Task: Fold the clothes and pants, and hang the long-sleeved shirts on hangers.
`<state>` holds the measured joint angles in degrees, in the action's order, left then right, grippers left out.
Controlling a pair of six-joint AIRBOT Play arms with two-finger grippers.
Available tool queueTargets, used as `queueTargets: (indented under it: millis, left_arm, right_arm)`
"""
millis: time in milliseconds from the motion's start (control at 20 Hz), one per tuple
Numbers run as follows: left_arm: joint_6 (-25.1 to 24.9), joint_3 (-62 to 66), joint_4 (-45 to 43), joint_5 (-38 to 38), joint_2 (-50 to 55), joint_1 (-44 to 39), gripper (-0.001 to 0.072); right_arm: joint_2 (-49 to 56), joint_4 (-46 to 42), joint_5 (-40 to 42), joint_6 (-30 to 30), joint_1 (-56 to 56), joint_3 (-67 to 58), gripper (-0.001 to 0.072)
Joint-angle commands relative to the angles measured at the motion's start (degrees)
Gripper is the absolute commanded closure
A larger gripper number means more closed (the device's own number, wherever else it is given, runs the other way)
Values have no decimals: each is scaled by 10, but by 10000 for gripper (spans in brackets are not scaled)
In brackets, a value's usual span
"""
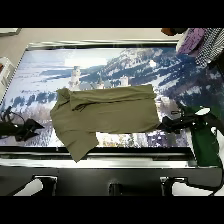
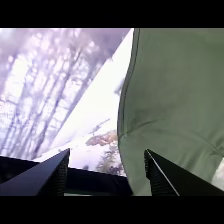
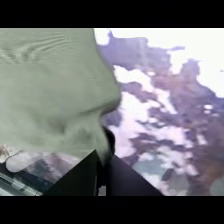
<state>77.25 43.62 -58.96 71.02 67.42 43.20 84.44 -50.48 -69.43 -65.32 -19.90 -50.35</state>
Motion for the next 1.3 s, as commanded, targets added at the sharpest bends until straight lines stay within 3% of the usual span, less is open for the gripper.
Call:
queueTargets:
  millis: [0,200,700,800,850,900,950,1000,1050,1250]
  left_arm:
    - [-87,-92,102,-61,-9,10,171]
    - [-143,-132,173,-96,6,10,171]
    - [-149,-135,174,-134,46,-56,190]
    - [-142,-134,176,-148,50,-67,347]
    - [-139,-134,177,-151,50,-71,365]
    - [-136,-134,177,-152,52,-73,467]
    - [-136,-134,180,-152,52,-73,499]
    - [-136,-134,184,-151,52,-73,622]
    - [-138,-132,189,-150,52,-74,692]
    - [-138,-99,198,-149,47,-101,694]
  right_arm:
    - [-33,10,-5,0,1,0,685]
    - [-50,37,-7,0,1,0,685]
    - [-93,80,4,-1,1,0,686]
    - [-99,80,-2,-5,1,0,686]
    - [-101,80,-9,-5,1,0,686]
    - [-101,80,-19,-4,1,0,686]
    - [-101,80,-27,-4,1,0,686]
    - [-101,80,-35,-4,1,0,686]
    - [-101,80,-39,-3,6,0,687]
    - [-102,77,-2,3,74,-5,688]
